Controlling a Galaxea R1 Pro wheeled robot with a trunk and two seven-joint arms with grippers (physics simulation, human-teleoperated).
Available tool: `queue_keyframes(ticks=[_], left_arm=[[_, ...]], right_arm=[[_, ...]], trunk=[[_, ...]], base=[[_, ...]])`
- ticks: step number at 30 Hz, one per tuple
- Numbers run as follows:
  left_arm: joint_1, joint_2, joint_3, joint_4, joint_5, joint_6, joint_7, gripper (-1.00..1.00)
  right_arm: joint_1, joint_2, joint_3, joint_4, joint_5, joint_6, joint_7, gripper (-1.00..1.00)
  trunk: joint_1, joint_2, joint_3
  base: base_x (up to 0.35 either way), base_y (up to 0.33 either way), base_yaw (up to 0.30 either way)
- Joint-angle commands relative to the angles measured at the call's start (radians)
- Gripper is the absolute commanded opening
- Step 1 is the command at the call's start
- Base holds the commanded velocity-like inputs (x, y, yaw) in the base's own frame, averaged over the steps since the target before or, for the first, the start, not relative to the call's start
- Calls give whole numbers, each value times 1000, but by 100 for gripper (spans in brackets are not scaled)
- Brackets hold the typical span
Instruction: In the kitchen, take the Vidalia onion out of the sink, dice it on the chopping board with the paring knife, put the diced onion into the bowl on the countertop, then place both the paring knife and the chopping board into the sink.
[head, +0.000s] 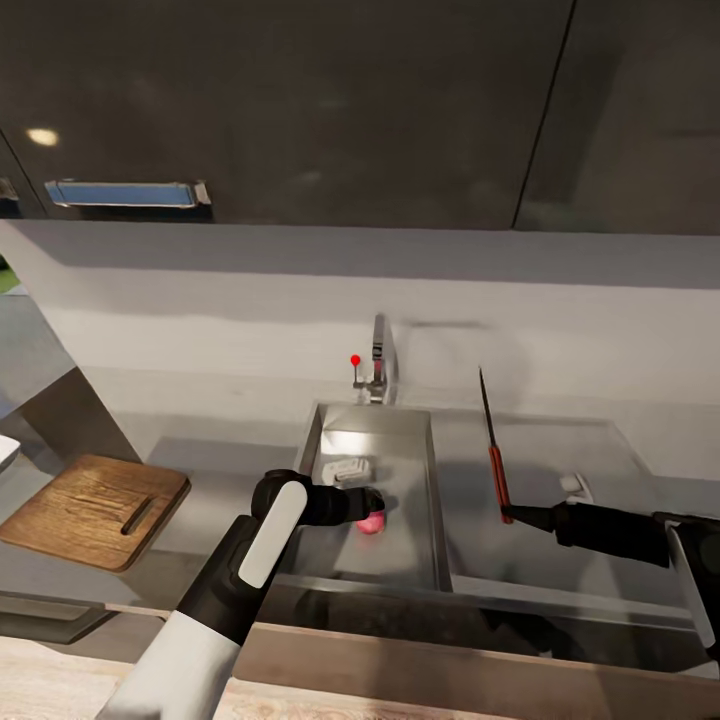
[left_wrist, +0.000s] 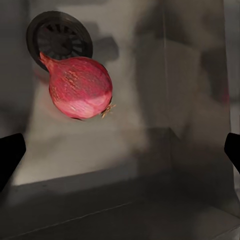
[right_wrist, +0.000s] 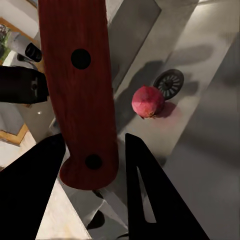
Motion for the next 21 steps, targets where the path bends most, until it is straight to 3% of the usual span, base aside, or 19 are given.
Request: queue_keyframes(ticks=[1, 7, 13, 21], left_arm=[[-1, 0, -1, -1, 10, 2, 10, 100], [-1, 0, -1, 1, 10, 2, 10, 100], [-1, 0, -1, 1, 10, 3, 10, 100], [-1, 0, -1, 1, 10, 2, 10, 100]], right_arm=[[-1, 0, 0, -4, -1, 12, 9, -100], [1, -2, 6, -79, -9, 28, 37, -100], [2, -10, 10, -93, -73, 44, 38, -100], [2, -10, 20, -92, -85, 47, 39, -100]], trunk=[[1, -2, -2], [1, -2, -3], [1, -2, -4], [1, -2, -14]], base=[[0, 0, 0], [0, 0, 0], [0, 0, 0], [0, 0, 0]])
